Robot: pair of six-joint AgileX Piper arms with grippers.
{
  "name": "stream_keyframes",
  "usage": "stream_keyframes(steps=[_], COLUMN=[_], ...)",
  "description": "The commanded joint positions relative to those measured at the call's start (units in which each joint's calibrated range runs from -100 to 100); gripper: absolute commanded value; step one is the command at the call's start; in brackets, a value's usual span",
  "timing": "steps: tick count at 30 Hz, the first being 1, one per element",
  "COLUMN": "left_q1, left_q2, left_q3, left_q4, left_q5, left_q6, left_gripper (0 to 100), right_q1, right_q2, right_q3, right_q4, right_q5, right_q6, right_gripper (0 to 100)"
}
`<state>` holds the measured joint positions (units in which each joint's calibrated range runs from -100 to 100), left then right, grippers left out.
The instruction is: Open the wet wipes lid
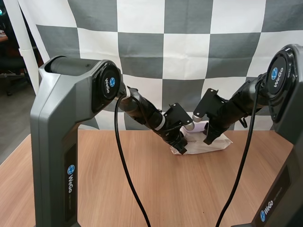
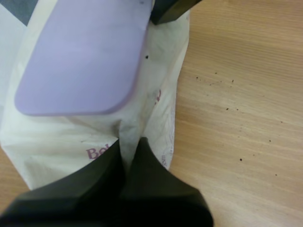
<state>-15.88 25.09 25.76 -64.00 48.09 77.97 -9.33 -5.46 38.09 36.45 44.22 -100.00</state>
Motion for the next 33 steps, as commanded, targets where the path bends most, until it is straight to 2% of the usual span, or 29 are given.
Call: stream_keyframes(steps=[1,5,6,7,10,17,24,28,33], left_q1=[0.00,0.00,0.00,0.00,0.00,0.00,0.00,0.00,0.00], left_q2=[0.01,0.01,0.01,0.01,0.01,0.01,0.01,0.01,0.01], left_q3=[0.04,0.04,0.04,0.04,0.04,0.04,0.04,0.04,0.04], left_q4=[-0.02,-0.02,-0.02,-0.02,-0.02,0.02,0.75,0.98,0.97], left_q5=[0.24,0.24,0.24,0.24,0.24,1.55,1.71,1.71,2.74], left_q6=[0.05,0.05,0.05,0.05,0.05,0.05,-0.08,-0.32,-0.32], left_gripper=[0,0,0,0,0,0,0,0,0], right_q1=[0.03,0.03,0.03,0.03,0.03,0.19,1.97,2.28,2.28], right_q2=[-0.01,-0.01,-0.01,-0.01,-0.01,-0.01,-0.01,-0.01,-0.01], right_q3=[-0.35,-0.35,-0.35,-0.35,-0.35,-0.35,-0.96,-4.30,-6.48], right_q4=[0.73,1.14,1.35,1.31,1.31,3.08,3.98,8.26,9.98], right_q5=[1.24,0.89,0.89,0.89,1.42,1.00,-1.80,-0.61,0.24], right_q6=[0.00,0.00,0.00,0.00,0.00,0.00,0.00,0.00,0.00], right_gripper=[44,43,40,35,0,0,0,0,0])
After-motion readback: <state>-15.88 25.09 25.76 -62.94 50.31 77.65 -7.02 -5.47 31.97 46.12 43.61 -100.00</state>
